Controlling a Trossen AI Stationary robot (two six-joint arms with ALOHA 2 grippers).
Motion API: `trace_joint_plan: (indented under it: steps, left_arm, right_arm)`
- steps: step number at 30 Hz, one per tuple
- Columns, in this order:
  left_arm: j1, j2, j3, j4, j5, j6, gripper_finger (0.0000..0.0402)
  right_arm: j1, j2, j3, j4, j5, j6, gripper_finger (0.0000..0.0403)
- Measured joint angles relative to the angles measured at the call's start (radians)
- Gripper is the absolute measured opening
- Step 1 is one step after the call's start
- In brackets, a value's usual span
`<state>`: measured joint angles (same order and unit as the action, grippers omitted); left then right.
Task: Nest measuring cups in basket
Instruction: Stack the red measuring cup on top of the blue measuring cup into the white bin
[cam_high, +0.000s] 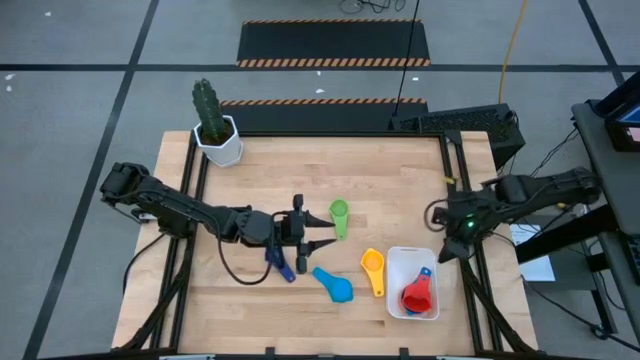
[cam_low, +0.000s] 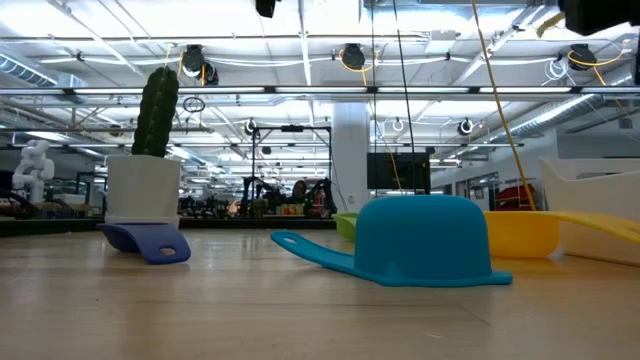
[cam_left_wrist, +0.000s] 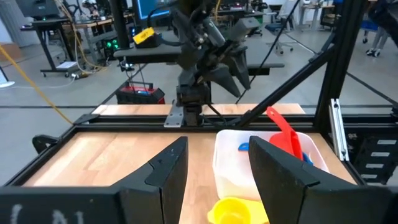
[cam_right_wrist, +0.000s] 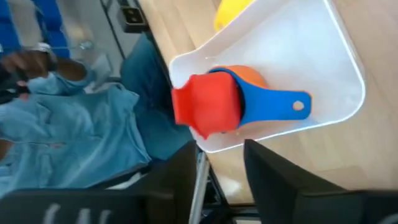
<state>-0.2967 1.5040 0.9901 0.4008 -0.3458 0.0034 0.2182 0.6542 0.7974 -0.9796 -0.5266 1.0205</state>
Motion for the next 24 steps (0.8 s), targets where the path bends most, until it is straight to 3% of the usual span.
trace_joint_plan:
  steps: [6,16,24]
  left_arm:
    - [-0.002,0.000,0.000,-0.015,0.000,-0.036,0.0172]
    - [-0.032,0.000,0.000,-0.015,-0.005,-0.039,0.0172]
    - [-0.043,0.000,0.000,-0.015,-0.029,-0.039,0.0172]
  right_arm:
    - [0.003,0.085,-0.002,0.075,-0.024,-0.023,0.0171]
    - [0.003,0.170,-0.002,0.082,-0.026,-0.067,0.0168]
    - [0.026,0.228,-0.003,0.230,-0.073,-0.052,0.0167]
